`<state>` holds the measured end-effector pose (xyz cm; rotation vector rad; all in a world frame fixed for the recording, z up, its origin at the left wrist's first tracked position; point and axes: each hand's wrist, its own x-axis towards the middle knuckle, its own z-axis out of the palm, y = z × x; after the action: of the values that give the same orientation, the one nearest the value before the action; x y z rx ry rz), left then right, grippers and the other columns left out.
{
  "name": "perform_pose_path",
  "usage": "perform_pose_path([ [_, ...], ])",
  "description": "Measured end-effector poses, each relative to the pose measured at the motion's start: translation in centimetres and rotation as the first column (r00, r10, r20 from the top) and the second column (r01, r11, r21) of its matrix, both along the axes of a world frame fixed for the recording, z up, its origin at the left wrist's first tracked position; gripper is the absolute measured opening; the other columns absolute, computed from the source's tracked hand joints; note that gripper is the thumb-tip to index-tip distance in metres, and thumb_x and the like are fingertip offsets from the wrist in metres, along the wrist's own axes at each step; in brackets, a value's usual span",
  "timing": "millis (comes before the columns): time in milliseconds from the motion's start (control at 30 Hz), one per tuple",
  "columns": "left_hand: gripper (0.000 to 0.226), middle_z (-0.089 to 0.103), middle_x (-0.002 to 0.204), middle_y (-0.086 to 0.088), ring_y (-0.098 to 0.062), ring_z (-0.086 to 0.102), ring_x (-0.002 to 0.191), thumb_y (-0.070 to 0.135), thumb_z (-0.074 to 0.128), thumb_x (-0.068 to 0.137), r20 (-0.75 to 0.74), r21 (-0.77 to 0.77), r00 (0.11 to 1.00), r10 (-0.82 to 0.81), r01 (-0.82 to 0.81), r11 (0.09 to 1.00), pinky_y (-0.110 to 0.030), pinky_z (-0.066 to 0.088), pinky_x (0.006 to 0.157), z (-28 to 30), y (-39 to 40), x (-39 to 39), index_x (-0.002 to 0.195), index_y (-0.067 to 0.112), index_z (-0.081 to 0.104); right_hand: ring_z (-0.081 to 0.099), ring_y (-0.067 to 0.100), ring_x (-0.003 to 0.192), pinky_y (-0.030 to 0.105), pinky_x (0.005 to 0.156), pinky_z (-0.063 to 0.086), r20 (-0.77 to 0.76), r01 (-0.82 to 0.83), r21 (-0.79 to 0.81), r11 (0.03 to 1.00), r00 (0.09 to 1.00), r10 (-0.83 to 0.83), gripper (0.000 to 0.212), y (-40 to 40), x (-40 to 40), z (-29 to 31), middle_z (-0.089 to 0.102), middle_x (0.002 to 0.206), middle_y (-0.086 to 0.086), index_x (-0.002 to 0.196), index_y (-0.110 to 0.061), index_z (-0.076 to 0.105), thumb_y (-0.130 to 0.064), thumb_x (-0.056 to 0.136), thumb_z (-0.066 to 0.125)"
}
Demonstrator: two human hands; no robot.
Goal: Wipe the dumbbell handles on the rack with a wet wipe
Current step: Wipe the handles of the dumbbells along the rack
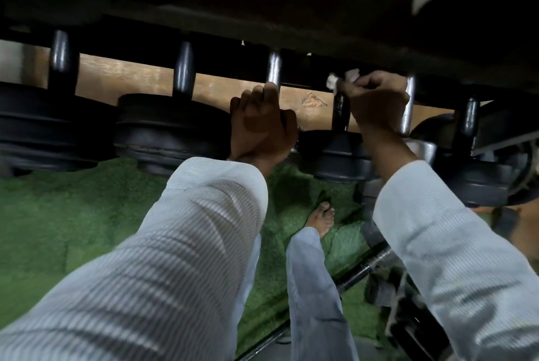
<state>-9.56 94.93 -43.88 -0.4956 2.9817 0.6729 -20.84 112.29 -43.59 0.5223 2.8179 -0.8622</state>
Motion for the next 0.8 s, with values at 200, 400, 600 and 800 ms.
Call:
perform_pose_path([
  [200,0.042,0.062,0.101,-0.011,-0.033,0.057,0.099,0.037,0.043,0.084,0.002,0.016,1.0,0.002,-0.002,1.0,-0.046,0.042,0.091,0.4,-0.1,0.0,0.11,0.009,0.06,0.072,0.031,0.088,0.031,0.072,0.052,0.394,-0.45,0.177,0.875,0.847,0.356,0.045,2.3,0.9,0.8,0.07,0.08,0.01,0.067,-0.012,0.068,-0.055,0.071,0.081],
  [400,0.046,0.063,0.103,-0.012,-0.035,0.058,0.099,0.038,0.041,0.083,0.015,0.016,1.0,0.006,-0.006,1.0,-0.045,0.041,0.091,0.3,0.0,-0.1,0.111,0.007,0.061,0.072,0.031,0.093,0.046,0.088,0.058,0.149,-0.117,-0.018,0.993,0.982,0.119,0.046,1.5,-1.0,1.3,0.074,0.092,0.011,0.088,-0.005,0.071,-0.048,0.073,0.079],
  [600,0.045,0.062,0.101,-0.01,-0.033,0.058,0.099,0.037,0.045,0.083,0.011,0.0,1.0,0.001,-0.001,1.0,-0.044,0.041,0.09,0.1,0.1,-0.1,0.113,0.008,0.061,0.071,0.028,0.084,0.041,0.076,0.06,0.175,0.265,-0.152,0.952,0.955,-0.238,0.017,0.4,-2.4,-0.3,0.074,0.09,0.006,0.083,-0.025,0.07,-0.039,0.081,0.063],
  [800,0.041,0.064,0.099,-0.01,-0.034,0.058,0.095,0.034,0.044,0.084,-0.002,-0.006,1.0,0.013,-0.013,1.0,-0.043,0.04,0.088,0.3,0.1,-0.2,0.111,0.008,0.061,0.056,0.01,0.049,0.017,0.043,0.042,0.552,0.055,-0.315,0.948,0.823,0.135,0.028,3.2,-1.3,-0.1,0.065,0.073,0.007,0.102,-0.01,0.075,0.007,0.091,0.056],
])
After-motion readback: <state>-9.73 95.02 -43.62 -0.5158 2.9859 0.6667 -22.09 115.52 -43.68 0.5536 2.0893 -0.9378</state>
